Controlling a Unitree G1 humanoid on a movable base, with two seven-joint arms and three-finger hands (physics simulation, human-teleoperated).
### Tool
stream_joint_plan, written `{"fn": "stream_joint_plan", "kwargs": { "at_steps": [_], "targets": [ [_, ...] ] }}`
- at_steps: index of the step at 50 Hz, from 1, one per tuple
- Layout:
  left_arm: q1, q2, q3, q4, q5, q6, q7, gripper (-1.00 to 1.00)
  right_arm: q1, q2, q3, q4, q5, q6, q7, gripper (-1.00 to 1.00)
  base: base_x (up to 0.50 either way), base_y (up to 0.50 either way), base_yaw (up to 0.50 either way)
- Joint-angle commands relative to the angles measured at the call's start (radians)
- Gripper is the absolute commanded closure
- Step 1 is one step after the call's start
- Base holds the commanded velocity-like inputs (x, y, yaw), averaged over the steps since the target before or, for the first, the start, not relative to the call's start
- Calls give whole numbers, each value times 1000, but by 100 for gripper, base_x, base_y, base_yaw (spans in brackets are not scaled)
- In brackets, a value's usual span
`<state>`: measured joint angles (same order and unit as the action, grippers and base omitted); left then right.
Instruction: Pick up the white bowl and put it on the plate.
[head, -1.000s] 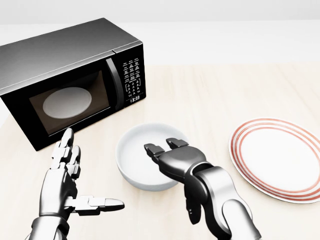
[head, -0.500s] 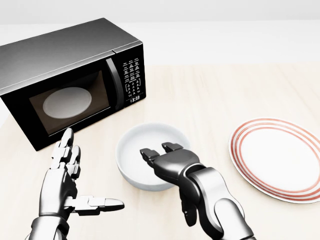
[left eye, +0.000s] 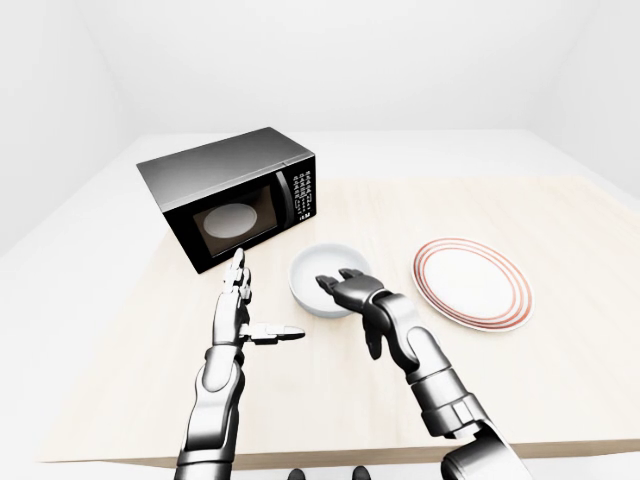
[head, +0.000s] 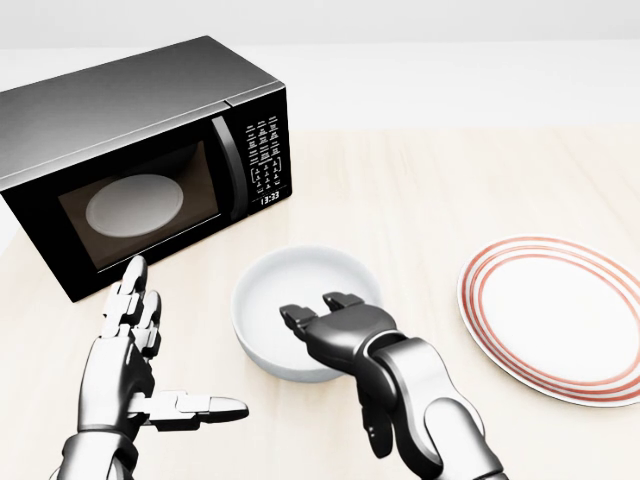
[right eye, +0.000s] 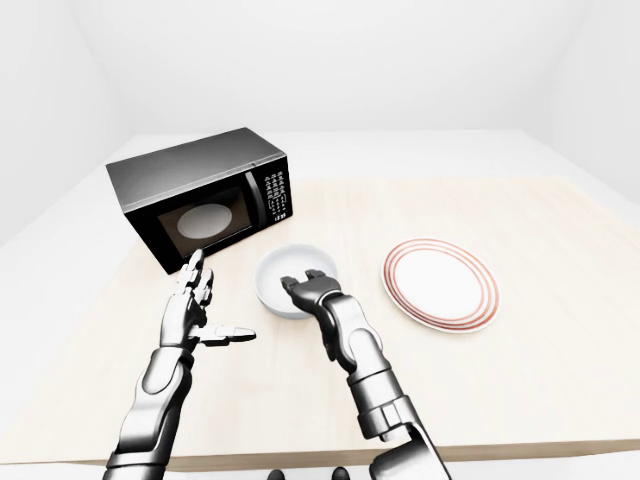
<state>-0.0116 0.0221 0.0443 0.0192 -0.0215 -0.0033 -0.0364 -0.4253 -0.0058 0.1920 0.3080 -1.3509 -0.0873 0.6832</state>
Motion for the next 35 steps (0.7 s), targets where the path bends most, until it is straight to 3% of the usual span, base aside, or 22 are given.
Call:
{"fn": "stream_joint_plan", "kwargs": {
  "at_steps": [1,5,10,15,20,26,27,35],
  "targets": [
    [-6,0,2,19,1,-12,0,-100,0,-4,-1,9,1,0,5,-100,0,0,0],
    [2,-1,-2,-5,2,6,2,-100,1,-6,-2,25,-3,0,-6,-100,0,0,0],
    [3,-1,-2,-11,3,11,3,-100,2,-7,-1,30,-4,0,-7,-100,0,0,0],
    [-1,0,-1,4,2,0,1,-100,0,-7,-1,40,-6,0,-14,-100,0,0,0],
    [2,0,-2,-6,2,6,1,-100,2,-7,0,45,-8,0,-17,-100,0,0,0],
    [-1,0,0,13,1,-11,-1,-100,1,-8,0,55,-9,0,-22,-100,0,0,0],
    [0,0,-1,-2,1,3,0,-100,2,-8,0,56,-10,0,-24,-100,0,0,0],
    [-1,0,-1,8,1,-5,0,-100,8,-7,4,68,-14,0,-32,-100,0,0,0]
  ]
}}
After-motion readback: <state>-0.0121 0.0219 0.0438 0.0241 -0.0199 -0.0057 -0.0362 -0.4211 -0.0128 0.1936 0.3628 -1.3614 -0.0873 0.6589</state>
